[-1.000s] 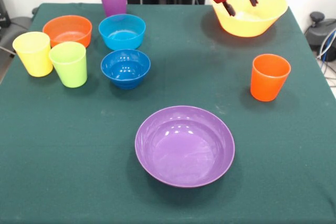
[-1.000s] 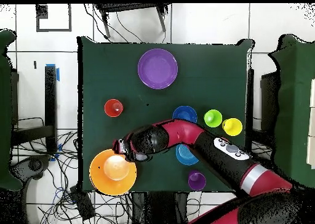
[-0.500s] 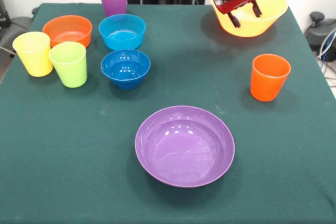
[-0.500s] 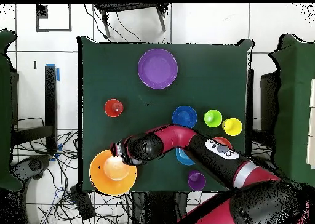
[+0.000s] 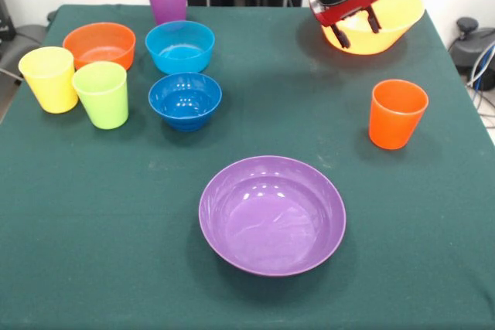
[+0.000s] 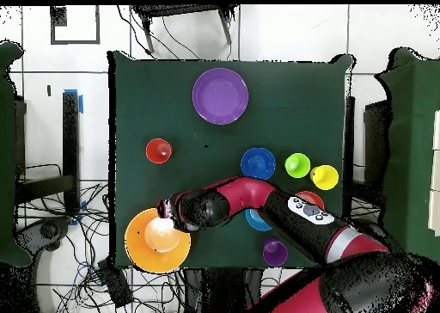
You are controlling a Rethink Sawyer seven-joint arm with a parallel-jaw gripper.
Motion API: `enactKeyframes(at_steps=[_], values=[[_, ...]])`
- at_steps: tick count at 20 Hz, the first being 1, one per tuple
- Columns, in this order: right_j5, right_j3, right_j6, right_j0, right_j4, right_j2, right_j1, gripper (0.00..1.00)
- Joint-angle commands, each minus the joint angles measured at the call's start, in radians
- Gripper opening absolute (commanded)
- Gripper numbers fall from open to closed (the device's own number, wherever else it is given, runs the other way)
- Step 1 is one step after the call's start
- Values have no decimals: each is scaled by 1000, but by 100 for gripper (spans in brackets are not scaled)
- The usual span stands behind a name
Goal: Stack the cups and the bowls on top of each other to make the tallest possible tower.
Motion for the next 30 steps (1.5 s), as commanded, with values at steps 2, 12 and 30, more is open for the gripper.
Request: enactKeyframes(at_steps=[2, 12, 30], values=[[1, -20, -85, 24, -72, -59, 41, 100], [-27, -20, -101, 7, -90, -46, 52, 0], [-150, -8, 10, 38, -83, -64, -12, 0]])
